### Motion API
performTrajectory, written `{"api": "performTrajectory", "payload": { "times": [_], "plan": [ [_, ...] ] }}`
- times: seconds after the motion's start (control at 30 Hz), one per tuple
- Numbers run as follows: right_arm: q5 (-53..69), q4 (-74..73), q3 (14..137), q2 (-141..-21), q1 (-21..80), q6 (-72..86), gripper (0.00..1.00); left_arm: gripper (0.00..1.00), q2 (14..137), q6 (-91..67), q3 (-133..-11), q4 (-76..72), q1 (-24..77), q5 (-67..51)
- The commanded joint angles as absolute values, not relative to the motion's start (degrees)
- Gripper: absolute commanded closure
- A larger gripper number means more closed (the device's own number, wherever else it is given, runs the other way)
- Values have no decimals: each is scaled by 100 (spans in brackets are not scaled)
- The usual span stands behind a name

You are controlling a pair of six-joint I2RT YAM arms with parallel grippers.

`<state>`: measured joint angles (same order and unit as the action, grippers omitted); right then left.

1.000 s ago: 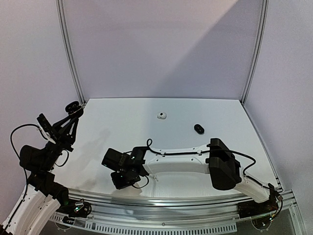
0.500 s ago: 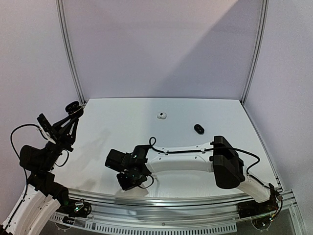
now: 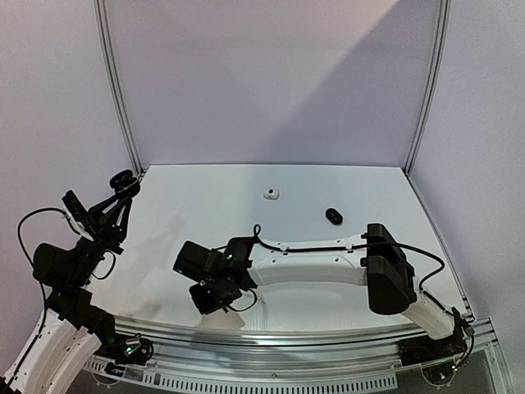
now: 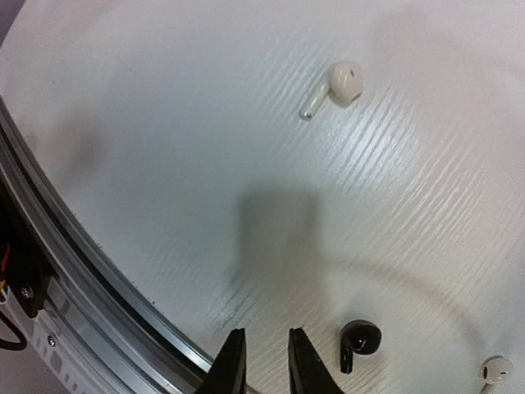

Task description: Insert the wireless bluetooth earbuds into the charging case

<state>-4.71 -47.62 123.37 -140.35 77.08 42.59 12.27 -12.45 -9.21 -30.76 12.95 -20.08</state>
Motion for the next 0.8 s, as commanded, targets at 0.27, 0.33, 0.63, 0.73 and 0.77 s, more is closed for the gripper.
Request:
{"api": "performTrajectory", "payload": {
  "times": [0.27,0.33,0.63,0.73,0.77],
  "plan": [
    [-1895,-6438,13457,-14070,7598,5562,45,100,1197,-1298,-826,-3023,1226,-2045],
    [-1840,-6450,13560,-14307,7603,5563,43,100,1204,-1302,-826,-3033,1231,-2047],
    [-1664,-6388,13553,-14655,7621,5469,45,100,1204,-1302,-826,-3023,1227,-2064],
    [-1661,-6413,13555,-14740,7630,5441,48,100,1208,-1302,-826,-3030,1230,-2065],
    [-1652,-6412,13556,-14763,7627,5434,49,100,1211,-1305,-822,-3030,1228,-2065]
  ]
}}
